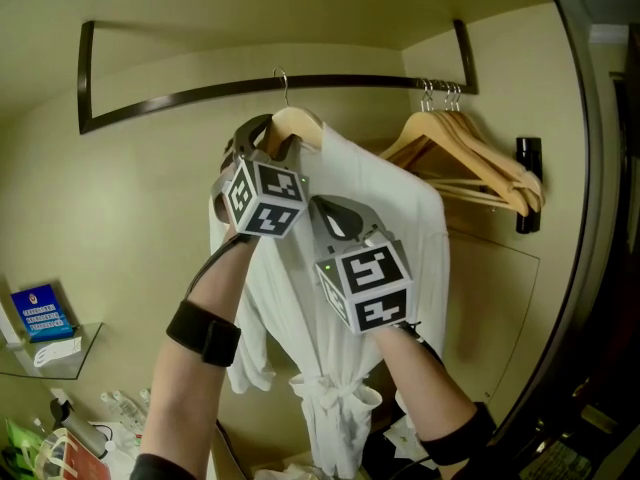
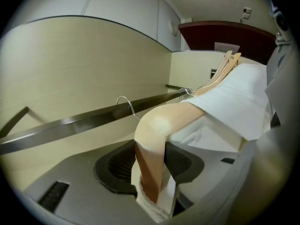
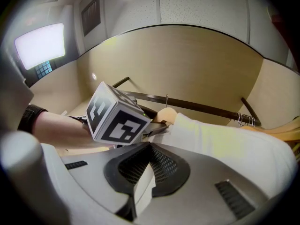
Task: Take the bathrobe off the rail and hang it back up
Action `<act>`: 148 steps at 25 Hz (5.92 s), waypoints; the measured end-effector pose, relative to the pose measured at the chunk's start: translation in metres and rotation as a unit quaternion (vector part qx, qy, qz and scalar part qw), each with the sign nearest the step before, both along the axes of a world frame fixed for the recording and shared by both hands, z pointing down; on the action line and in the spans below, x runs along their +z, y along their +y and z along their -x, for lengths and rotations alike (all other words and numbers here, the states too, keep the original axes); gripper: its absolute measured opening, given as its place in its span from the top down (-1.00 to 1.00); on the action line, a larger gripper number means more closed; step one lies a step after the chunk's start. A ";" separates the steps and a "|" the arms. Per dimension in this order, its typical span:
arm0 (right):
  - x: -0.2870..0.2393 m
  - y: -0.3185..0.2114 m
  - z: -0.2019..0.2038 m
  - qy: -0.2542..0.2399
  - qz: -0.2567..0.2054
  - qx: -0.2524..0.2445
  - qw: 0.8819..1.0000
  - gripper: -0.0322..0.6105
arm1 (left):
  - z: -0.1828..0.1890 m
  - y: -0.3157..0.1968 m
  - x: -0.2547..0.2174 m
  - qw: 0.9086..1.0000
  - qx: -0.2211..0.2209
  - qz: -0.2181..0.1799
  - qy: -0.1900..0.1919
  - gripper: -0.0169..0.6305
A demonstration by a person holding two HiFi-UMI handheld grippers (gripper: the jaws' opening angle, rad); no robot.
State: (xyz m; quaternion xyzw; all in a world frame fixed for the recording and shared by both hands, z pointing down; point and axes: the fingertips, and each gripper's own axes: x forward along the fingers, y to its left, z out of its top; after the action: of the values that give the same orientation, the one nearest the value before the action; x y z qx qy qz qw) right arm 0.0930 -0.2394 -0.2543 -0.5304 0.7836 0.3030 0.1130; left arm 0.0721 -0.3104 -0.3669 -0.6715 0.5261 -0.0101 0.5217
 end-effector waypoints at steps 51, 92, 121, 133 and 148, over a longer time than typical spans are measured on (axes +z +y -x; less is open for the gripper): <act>0.139 0.095 0.057 0.007 0.111 -0.223 0.969 0.83 | 0.121 0.134 0.135 0.968 -0.230 0.091 0.045 0.36; 0.622 0.123 0.125 0.058 0.465 -0.119 0.875 0.83 | 0.188 0.146 0.640 0.908 -0.198 0.367 0.034 0.35; 0.971 0.108 0.133 0.082 0.648 -0.118 0.748 0.83 | 0.194 0.135 1.068 0.773 -0.182 0.606 -0.040 0.39; 1.038 0.066 0.124 0.078 0.654 -0.065 0.750 0.82 | 0.171 0.074 1.173 0.723 -0.121 0.677 -0.065 0.38; 1.086 0.057 0.118 0.087 0.670 -0.053 0.735 0.82 | 0.160 0.062 1.241 0.694 -0.075 0.713 -0.060 0.36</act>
State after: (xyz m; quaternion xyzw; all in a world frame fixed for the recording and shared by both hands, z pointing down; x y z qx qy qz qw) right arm -0.0246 -0.1827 0.8315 -0.3983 0.8168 -0.2624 -0.3245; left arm -0.0878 -0.2485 0.8740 -0.7981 0.3775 -0.4616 -0.0861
